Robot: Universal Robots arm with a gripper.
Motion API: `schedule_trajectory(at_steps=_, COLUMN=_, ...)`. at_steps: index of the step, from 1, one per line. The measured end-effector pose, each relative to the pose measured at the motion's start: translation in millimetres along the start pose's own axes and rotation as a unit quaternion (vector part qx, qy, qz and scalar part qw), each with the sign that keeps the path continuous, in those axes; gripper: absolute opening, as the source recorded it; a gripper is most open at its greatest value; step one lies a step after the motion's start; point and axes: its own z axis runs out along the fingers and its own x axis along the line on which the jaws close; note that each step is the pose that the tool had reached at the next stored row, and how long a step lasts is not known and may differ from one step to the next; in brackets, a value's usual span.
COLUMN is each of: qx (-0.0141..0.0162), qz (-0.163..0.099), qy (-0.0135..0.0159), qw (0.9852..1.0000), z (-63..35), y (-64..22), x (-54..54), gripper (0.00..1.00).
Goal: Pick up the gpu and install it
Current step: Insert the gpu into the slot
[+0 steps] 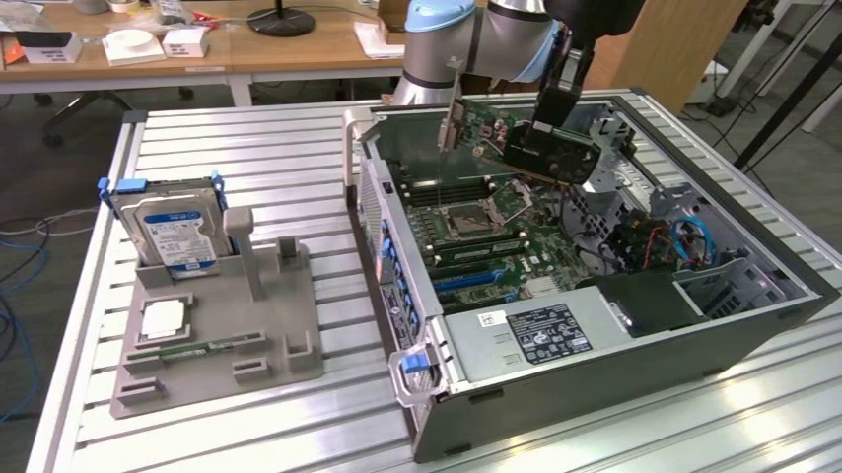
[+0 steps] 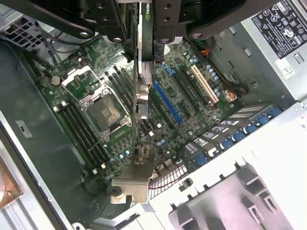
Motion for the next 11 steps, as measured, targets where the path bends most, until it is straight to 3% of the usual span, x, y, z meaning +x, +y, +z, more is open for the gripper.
schedule_trajectory(at_steps=11, qx=-0.0004, qz=-0.016, qy=0.0007, qw=0.9999, z=0.0, y=0.0, x=0.0, gripper=0.26)
